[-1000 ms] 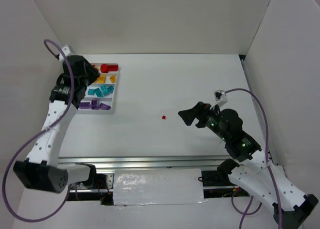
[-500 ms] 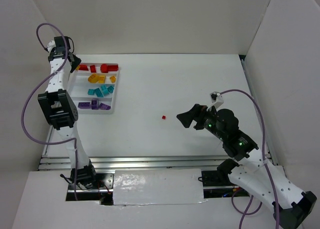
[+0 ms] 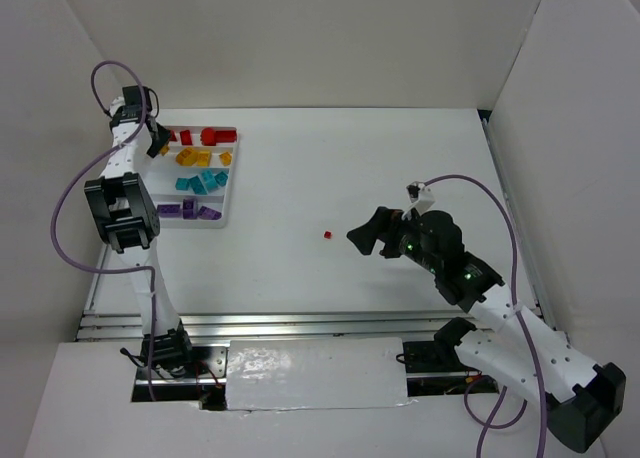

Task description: Sort the legos into containers by color

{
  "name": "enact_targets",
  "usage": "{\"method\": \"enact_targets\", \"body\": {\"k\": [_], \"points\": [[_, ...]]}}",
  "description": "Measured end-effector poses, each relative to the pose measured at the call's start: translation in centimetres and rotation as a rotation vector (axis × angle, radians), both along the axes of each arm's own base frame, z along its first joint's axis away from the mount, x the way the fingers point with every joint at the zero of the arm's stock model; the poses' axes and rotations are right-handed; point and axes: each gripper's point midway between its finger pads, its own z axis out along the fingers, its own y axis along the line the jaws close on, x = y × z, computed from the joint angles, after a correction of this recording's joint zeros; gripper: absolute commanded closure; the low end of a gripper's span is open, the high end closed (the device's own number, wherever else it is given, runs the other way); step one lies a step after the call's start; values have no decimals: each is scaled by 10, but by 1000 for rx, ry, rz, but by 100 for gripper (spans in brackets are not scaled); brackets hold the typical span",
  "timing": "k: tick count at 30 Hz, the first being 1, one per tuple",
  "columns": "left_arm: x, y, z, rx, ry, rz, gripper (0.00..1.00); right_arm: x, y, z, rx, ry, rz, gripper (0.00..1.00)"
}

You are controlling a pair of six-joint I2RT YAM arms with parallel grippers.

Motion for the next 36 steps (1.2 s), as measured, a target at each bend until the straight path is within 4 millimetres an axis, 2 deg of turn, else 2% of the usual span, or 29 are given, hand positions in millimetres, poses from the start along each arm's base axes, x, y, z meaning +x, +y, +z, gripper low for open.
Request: {"method": "enact_targets", "body": {"k": [3,6,7,8,13,16,18,21,23,24,26,27,29,31,32,34,36], "points": [[-1,0,-19,-8,35,0,48,1,1,-2,-7,4,1,0],[-3,0,-22,-9,42,-1,26,3,2,-5,-11,10,2,0],[-2,0,-21,-8,38,0,7,3,3,-6,-12,12,4,0],[-2,0,-21,-5,38,-4,1,4,4,-6,-13,15,6,0],[-3,1,-16,-2,27,7,0,8,10,-14,-22,37,26,0],[-15,0,2,11,6,14,1,10,13,-19,-29,52,33,0],[-29,-7,32,22,-37,6,0,13,15,-25,-40,70,33,0],[-49,-24,108,57,-189,-48,0,20,18,-38,-69,111,22,1],[-69,-56,177,93,-358,-148,0,27,19,-47,-87,148,-3,0],[-83,-79,214,114,-454,-216,1,30,18,-51,-93,163,-22,1],[-116,-141,270,151,-609,-373,1,35,11,-57,-97,188,-86,0],[-131,-179,289,161,-673,-475,0,37,7,-55,-91,188,-122,0],[-160,-253,306,152,-755,-683,0,38,-5,-44,-60,166,-199,0],[-178,-312,293,131,-769,-854,0,35,-22,-21,-2,108,-281,0],[-182,-336,270,132,-735,-924,0,31,-32,-6,36,70,-319,0],[-183,-370,213,149,-618,-1029,2,23,-48,22,104,-5,-375,0],[-179,-405,138,168,-453,-1126,3,12,-66,48,172,-80,-424,1]]}}
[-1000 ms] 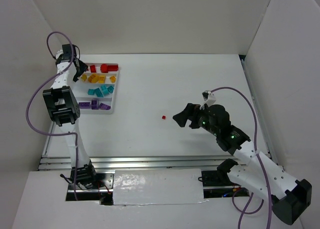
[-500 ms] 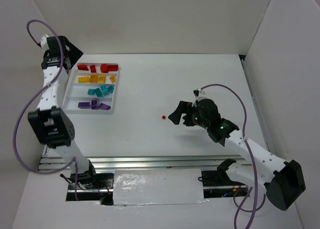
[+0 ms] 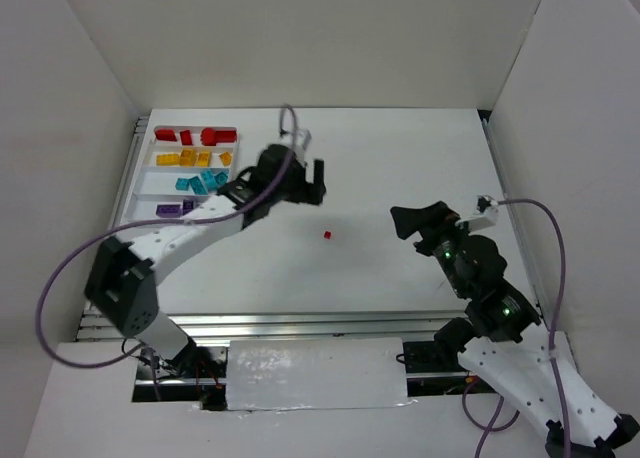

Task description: Sort the legos into containers by color

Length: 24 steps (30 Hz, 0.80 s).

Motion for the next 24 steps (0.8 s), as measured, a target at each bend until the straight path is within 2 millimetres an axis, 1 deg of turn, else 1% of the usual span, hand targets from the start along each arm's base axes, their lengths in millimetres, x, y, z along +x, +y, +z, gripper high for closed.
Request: {"method": "enact_targets", "body": {"k": [1,2,4,5,7,8,10,14,16,18,20,21,22,24], "points": [[-2,-14,-41,67,68,-28,4,-6,-8,11,23,-37,-20,1],[-9,-27,-81,133,132,-60,5,-12,-16,18,39,-63,-38,2],[-28,-46,-146,253,239,-112,6,-21,-27,24,53,-86,-62,3],[-36,-53,-171,302,277,-135,8,-24,-30,23,52,-86,-70,4],[-50,-65,-200,356,316,-176,10,-28,-34,19,41,-74,-75,5],[-53,-69,-207,368,323,-186,14,-30,-36,17,33,-66,-75,6],[-53,-72,-213,375,325,-187,21,-32,-37,11,15,-49,-73,6],[-37,-78,-209,373,297,-158,23,-35,-39,3,-15,-25,-68,7],[-30,-79,-210,375,285,-140,24,-35,-38,2,-21,-26,-62,8],[-27,-78,-213,384,285,-130,26,-36,-38,2,-28,-28,-56,8],[-25,-77,-218,397,290,-123,29,-36,-37,2,-32,-30,-51,8],[-25,-77,-221,405,293,-122,36,-36,-36,2,-32,-31,-46,8],[-24,-77,-224,409,296,-117,39,-36,-35,2,-33,-30,-41,9],[-21,-78,-229,422,303,-114,41,-37,-35,2,-35,-31,-35,9]]}}
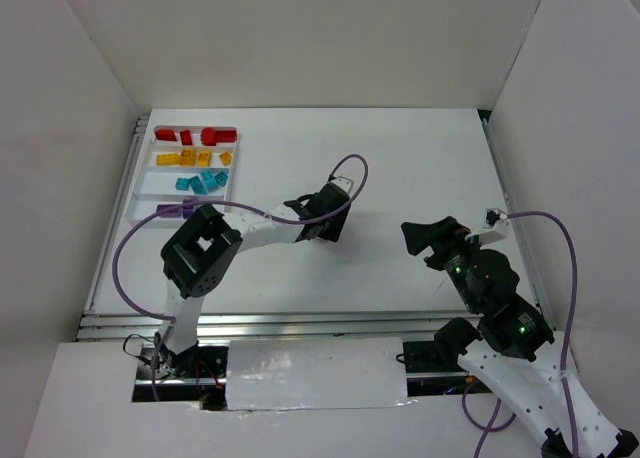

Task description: Sort the legos into containers by color

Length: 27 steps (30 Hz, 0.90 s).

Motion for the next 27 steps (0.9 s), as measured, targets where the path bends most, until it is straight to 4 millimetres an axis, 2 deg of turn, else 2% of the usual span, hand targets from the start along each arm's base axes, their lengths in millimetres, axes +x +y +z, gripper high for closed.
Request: {"method": "enact_targets", "body": {"k": [3,7,8,9,12,15,16,18,21,23,24,25,27], "points": [[-1,1,-6,14,11,2,45,0,1,0,-5,-1,7,9],[-1,2,-7,16,13,2,44,0,1,-1,-13,-1,10,10],[-1,2,-8,16,14,2,46,0,1,-1,-15,-1,12,10],[-1,2,-8,16,14,2,53,0,2,-1,-16,0,13,10],[-2,1,-9,15,18,2,62,0,2,-1,-16,1,17,10],[-3,2,-11,17,24,1,62,0,3,-1,-16,0,19,10],[-3,2,-11,18,25,0,68,0,3,-1,-17,-2,21,10],[-3,1,-11,16,25,0,74,0,4,-1,-17,-1,24,10],[-3,1,-11,16,25,0,71,1,5,-1,-18,0,26,10],[-3,1,-11,16,25,-1,81,1,5,-1,-17,0,28,11],[-3,1,-11,16,25,0,92,1,5,-1,-17,-1,29,11],[-3,1,-11,16,25,-1,98,1,5,0,-16,-1,29,11],[-3,1,-11,16,25,0,100,1,6,0,-15,-2,31,11]]}}
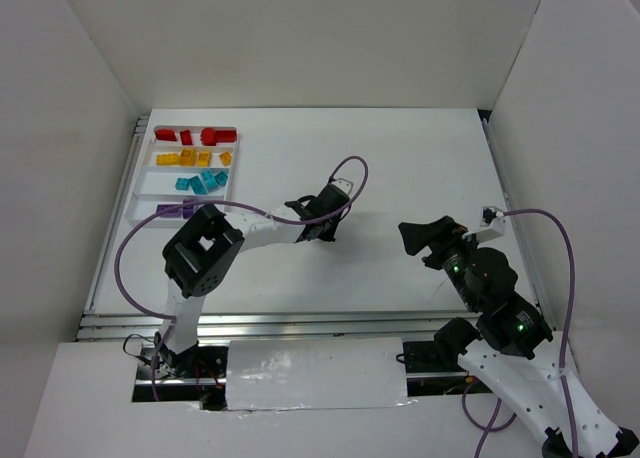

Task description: Sort the legos into containers by color

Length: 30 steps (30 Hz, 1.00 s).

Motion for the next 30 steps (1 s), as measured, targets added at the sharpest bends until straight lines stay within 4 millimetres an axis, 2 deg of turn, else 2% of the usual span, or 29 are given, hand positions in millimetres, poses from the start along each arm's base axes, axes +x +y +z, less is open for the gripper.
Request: {"method": "enact_targets", "body": {"k": [7,10,12,14,18,24,26,30], "points": [[5,7,2,-12,7,42,100,0,0,0,0,0,1,11],[16,24,13,-28,2,107,100,0,0,0,-1,1,0,12],[31,43,31,-49,-24,171,100,0,0,0,-1,0,1,12],[49,66,52,-78,-52,245,100,0,0,0,-1,0,1,12],[105,124,107,-158,-146,439,100,0,0,0,-4,0,1,12],[188,229,180,-236,-311,750,100,-1,1,0,-1,-3,10,13],[211,261,190,-251,-353,836,100,-1,3,1,2,-6,18,12],[246,309,173,-215,-368,973,100,2,8,1,-4,-4,36,12]]}}
